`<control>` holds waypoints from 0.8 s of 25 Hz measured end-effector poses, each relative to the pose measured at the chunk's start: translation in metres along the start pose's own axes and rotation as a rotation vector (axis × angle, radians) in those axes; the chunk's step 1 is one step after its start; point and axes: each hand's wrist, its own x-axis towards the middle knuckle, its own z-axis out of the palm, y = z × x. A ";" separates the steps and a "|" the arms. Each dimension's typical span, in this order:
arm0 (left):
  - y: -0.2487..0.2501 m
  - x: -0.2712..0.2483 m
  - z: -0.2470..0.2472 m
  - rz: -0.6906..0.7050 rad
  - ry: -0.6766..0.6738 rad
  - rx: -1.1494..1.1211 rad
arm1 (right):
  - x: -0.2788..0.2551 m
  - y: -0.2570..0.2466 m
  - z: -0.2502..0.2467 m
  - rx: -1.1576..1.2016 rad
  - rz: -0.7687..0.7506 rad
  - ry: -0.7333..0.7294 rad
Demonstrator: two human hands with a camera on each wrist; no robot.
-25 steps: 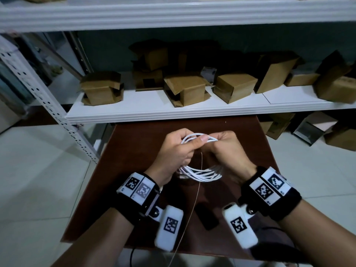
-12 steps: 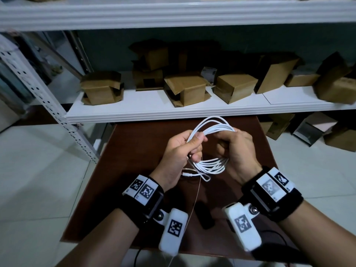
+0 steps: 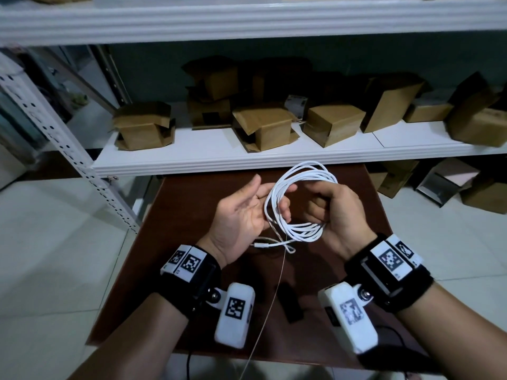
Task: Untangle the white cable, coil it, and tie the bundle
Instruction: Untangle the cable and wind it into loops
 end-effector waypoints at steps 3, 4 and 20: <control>-0.001 -0.001 -0.001 0.019 -0.028 0.021 | 0.000 -0.003 0.000 0.015 0.015 -0.002; -0.001 -0.001 -0.001 0.036 -0.045 0.046 | 0.000 -0.004 -0.001 0.026 0.021 -0.003; -0.016 0.002 0.002 0.073 -0.142 0.050 | 0.002 -0.007 -0.003 0.145 0.084 0.075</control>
